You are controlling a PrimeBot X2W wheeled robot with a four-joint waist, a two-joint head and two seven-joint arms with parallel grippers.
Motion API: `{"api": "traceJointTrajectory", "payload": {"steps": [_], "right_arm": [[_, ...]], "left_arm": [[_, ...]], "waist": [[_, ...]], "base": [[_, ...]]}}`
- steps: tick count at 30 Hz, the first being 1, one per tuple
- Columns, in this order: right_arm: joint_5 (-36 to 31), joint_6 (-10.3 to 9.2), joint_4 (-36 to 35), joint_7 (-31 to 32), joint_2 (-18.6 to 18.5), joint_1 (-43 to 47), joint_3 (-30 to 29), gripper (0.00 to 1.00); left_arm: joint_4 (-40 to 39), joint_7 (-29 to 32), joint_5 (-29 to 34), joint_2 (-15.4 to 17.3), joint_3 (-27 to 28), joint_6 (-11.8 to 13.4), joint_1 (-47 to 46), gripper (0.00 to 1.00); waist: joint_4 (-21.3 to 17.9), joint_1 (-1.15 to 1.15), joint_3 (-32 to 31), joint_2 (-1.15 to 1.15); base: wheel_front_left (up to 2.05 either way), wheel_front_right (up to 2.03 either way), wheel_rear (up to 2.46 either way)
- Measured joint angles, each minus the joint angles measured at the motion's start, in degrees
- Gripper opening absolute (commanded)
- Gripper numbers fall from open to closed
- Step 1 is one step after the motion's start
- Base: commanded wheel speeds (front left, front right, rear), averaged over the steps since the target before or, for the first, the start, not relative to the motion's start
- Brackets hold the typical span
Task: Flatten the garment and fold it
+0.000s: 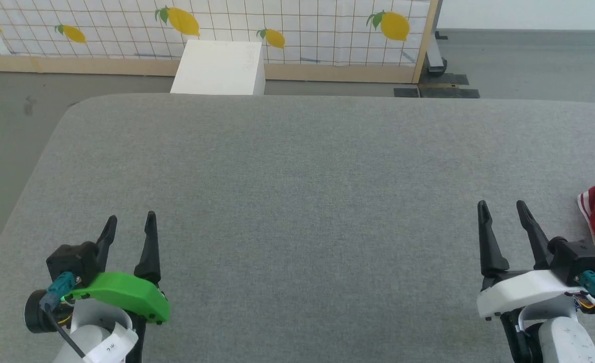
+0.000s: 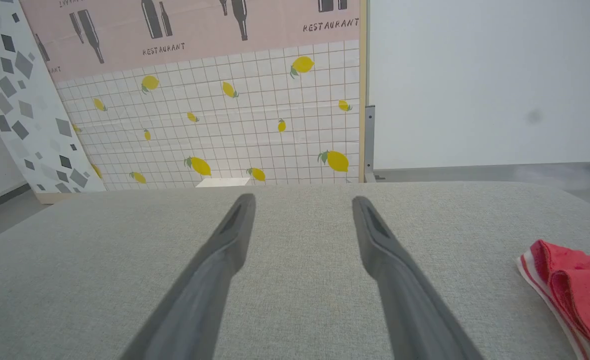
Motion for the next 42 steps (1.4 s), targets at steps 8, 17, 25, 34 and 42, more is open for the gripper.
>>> {"api": "traceJointTrajectory", "payload": {"steps": [8, 17, 25, 34, 42], "right_arm": [[0.01, 0.0, 0.26, 0.0, 0.0, 0.0, 0.04, 1.0], [0.0, 0.0, 0.44, 0.04, 0.0, 0.0, 0.0, 0.0], [-0.01, 0.01, 0.33, 0.23, -0.02, 0.0, 0.02, 0.0], [-0.44, 0.01, -0.54, 1.1, -0.02, 0.0, 0.32, 0.0], [-0.86, 0.01, -1.51, 1.99, -0.02, 0.07, 0.64, 0.0]], "left_arm": [[0.03, -0.01, -0.2, 0.04, -0.24, 0.18, -0.02, 1.0], [0.12, -0.01, -0.42, 0.08, -0.55, 0.49, -0.02, 0.0], [0.08, 0.07, -0.32, -0.14, -0.45, 0.48, -0.02, 0.0], [-0.41, 0.76, 1.94, -1.38, 0.45, 0.37, 0.02, 0.0], [-1.04, 1.38, 3.46, -2.33, 1.26, -0.11, 0.09, 0.0]], "waist": [[0.05, 0.0, -0.03, 0.0], [-0.13, 0.0, -0.29, 0.0], [-0.13, 0.0, -0.31, 0.0], [-0.12, 0.0, -0.33, 0.0], [-0.11, 0.0, -0.35, 0.0]], "base": [[0.0, 0.0, 0.0], [0.0, 0.0, 0.0], [0.0, 0.0, 0.0], [0.0, 0.0, 0.0], [0.0, 0.0, 0.0]]}}
